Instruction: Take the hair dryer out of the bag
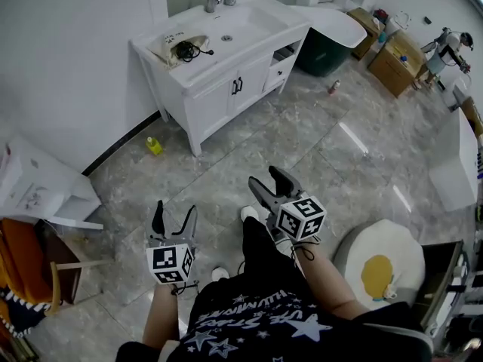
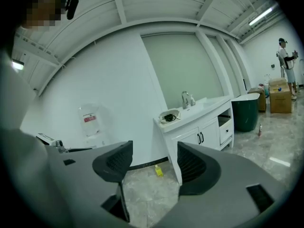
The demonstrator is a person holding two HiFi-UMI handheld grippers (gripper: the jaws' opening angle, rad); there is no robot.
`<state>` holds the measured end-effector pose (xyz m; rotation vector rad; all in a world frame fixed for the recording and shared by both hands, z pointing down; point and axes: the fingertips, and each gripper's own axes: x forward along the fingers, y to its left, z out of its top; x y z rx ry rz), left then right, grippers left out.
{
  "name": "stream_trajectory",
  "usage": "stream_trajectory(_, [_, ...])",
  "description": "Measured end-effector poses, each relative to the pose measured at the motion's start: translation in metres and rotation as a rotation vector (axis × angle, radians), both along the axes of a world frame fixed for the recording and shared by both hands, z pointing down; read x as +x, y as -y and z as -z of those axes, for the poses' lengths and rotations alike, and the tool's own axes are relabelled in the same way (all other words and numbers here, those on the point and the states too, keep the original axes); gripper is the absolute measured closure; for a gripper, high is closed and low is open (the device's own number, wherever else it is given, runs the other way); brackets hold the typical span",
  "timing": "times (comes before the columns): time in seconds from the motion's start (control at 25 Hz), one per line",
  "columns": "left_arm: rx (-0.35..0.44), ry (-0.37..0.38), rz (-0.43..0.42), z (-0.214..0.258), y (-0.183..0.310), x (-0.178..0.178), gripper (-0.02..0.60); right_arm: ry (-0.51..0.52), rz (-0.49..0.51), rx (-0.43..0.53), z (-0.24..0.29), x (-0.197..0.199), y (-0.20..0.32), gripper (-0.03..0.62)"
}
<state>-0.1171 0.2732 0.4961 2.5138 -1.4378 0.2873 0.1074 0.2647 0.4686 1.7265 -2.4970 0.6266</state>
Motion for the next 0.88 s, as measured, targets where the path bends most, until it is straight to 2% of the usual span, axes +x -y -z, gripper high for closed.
stream_trajectory(0.08, [-0.026,0.014,0.025,-0.008,0.03,0.011,0.205,0.018,0.003,-0.007,-0.008,0.018,0.036,0.292])
stream_trajectory(0.2, [-0.046,0.02,0.068,-0.005,0.082,0.04,0.202,0.043,0.026,-0.022,-0.01,0.052,0.093,0.288])
stream_trajectory(0.48, [-0.011,0.06,0.136,0.025,0.19,0.101,0.204,0.083,0.097,-0.045,-0.005,0.114,0.201,0.289])
stream_trajectory(0.72, [-0.023,0.013,0.247,0.033,0.24,0.122,0.204,0.093,0.201,-0.052,-0.003,0.126,0.264,0.295])
stream_trajectory(0.88, [-0.016,0.032,0.271,0.039,0.26,0.123,0.204,0.098,0.235,-0.057,-0.005,0.123,0.294,0.295])
